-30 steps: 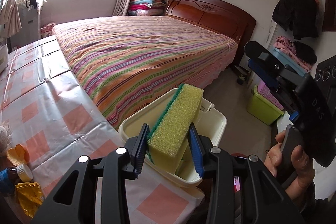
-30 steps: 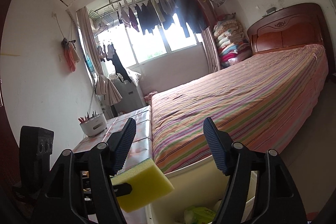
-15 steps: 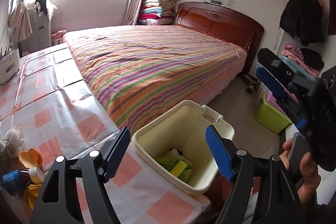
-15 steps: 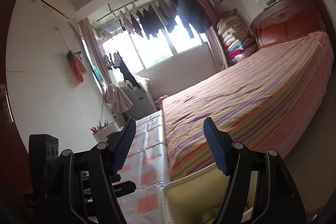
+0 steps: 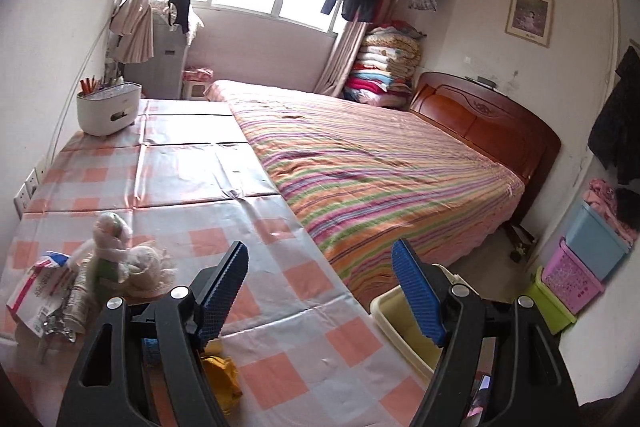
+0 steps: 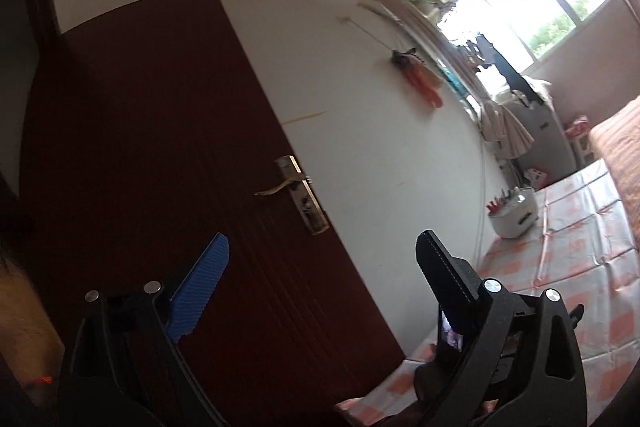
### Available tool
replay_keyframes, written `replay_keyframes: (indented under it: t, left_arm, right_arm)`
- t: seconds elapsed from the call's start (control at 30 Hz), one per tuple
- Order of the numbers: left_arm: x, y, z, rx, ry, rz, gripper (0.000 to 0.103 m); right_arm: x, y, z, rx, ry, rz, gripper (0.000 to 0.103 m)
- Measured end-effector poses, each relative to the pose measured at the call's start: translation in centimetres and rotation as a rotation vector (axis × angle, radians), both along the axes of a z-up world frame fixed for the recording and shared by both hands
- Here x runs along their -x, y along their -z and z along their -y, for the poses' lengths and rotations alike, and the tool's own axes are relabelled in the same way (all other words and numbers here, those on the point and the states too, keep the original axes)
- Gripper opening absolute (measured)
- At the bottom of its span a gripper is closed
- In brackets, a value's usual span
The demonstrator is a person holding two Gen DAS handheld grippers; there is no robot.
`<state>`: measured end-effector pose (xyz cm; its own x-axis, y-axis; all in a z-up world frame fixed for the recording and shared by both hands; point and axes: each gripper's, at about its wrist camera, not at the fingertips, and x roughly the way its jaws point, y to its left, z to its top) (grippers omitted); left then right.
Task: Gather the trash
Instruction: 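Move both tools back to the remaining trash on the table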
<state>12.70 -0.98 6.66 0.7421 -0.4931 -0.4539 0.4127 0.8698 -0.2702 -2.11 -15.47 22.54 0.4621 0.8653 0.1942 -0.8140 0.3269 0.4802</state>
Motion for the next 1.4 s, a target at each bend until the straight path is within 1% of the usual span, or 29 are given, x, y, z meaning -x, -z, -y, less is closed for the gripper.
replay_keyframes:
  t: [0.03, 0.1, 0.13, 0.17, 0.2, 0.27, 0.37, 0.5, 0.6, 0.63, 0.73, 0.8, 0.83, 0.9, 0.97, 1.03, 1.13, 1.17, 1.2, 1.3, 1.33, 1.37, 1.4]
  left_arm:
    - [-0.1, 0.0, -0.8, 0.006, -0.013, -0.002, 0.072]
    - [-0.3, 0.1, -2.3, 0.023, -0.032, -0.015, 0.072]
    - [-0.6, 0.1, -2.8, 0.030, -0.037, -0.028, 0.072]
    - [-0.8, 0.3, -3.5, 0.043, -0.044, -0.039, 0.072]
    - [-0.8, 0.3, -4.0, 0.053, -0.052, -0.043, 0.072]
    - [-1.0, 0.4, -4.9, 0.059, -0.069, -0.049, 0.072]
    - [-1.1, 0.5, -5.5, 0.063, -0.088, -0.048, 0.072]
    - [-1.0, 0.7, -5.9, 0.061, -0.091, -0.048, 0.072]
    - [-1.1, 0.8, -5.7, 0.052, -0.087, -0.053, 0.072]
    - [-1.0, 0.9, -5.6, 0.049, -0.084, -0.054, 0.072]
    - [-1.0, 0.9, -5.4, 0.039, -0.082, -0.048, 0.072]
    - [-0.9, 0.9, -5.3, 0.029, -0.082, -0.044, 0.072]
    - [-0.8, 0.8, -5.3, 0.030, -0.089, -0.036, 0.072]
    - [-0.6, 0.5, -5.7, 0.028, -0.103, -0.025, 0.072]
    - [-0.3, 0.3, -6.2, 0.027, -0.107, -0.020, 0.072]
    - [0.0, 0.1, -6.9, 0.030, -0.134, -0.006, 0.072]
    - [0.1, 0.0, -8.0, 0.028, -0.148, -0.002, 0.072]
    - [0.3, 0.0, -8.5, 0.024, -0.162, 0.006, 0.072]
    - [0.5, -0.1, -8.9, 0.014, -0.174, 0.012, 0.072]
    - [1.0, -0.2, -10.8, -0.025, -0.233, 0.039, 0.072]
    - [1.2, -0.1, -11.5, -0.030, -0.251, 0.042, 0.072]
    - [1.4, 0.0, -12.4, -0.030, -0.268, 0.044, 0.072]
    - [1.5, 0.2, -13.1, -0.029, -0.280, 0.045, 0.072]
  right_arm:
    - [-0.2, -0.1, -0.3, -0.001, 0.003, -0.019, 0.095]
    - [-1.9, 0.3, -0.4, -0.024, -0.057, -0.074, 0.096]
    - [-3.0, 0.8, -0.7, -0.013, -0.055, -0.133, 0.096]
    - [-4.3, 1.5, -0.6, -0.005, -0.048, -0.210, 0.097]
    - [-5.4, 2.2, -1.0, -0.001, -0.071, -0.282, 0.097]
    - [-6.5, 2.7, -2.1, 0.007, -0.120, -0.340, 0.097]
    - [-6.5, 2.5, -3.1, 0.044, -0.106, -0.336, 0.097]
    - [-7.2, 2.7, -3.6, 0.058, -0.108, -0.359, 0.097]
    - [-6.9, 3.1, -3.5, 0.054, -0.119, -0.384, 0.097]
    - [-6.4, 3.2, -3.5, 0.053, -0.120, -0.380, 0.097]
    - [-6.3, 3.4, -3.4, 0.064, -0.090, -0.388, 0.097]
    - [-6.3, 3.4, -3.2, 0.063, -0.090, -0.373, 0.097]
    - [-6.5, 3.5, -3.0, 0.069, -0.063, -0.370, 0.097]
    - [-6.9, 4.1, -2.4, 0.057, -0.019, -0.398, 0.097]
    - [-6.9, 4.2, -2.3, 0.054, -0.028, -0.401, 0.097]
    - [-6.4, 4.1, -2.5, 0.063, -0.028, -0.378, 0.097]
    - [-5.9, 3.9, -3.4, 0.118, -0.029, -0.334, 0.097]
    - [-6.0, 4.1, -3.5, 0.130, -0.016, -0.325, 0.097]
    - [-6.4, 4.5, -3.3, 0.150, 0.030, -0.315, 0.097]
    - [-7.7, 6.2, -2.1, 0.197, 0.213, -0.293, 0.097]
    - [-8.2, 7.2, -1.6, 0.227, 0.297, -0.276, 0.097]
    - [-8.5, 8.0, -1.2, 0.244, 0.351, -0.260, 0.097]
    - [-8.8, 9.3, -0.9, 0.282, 0.420, -0.231, 0.097]
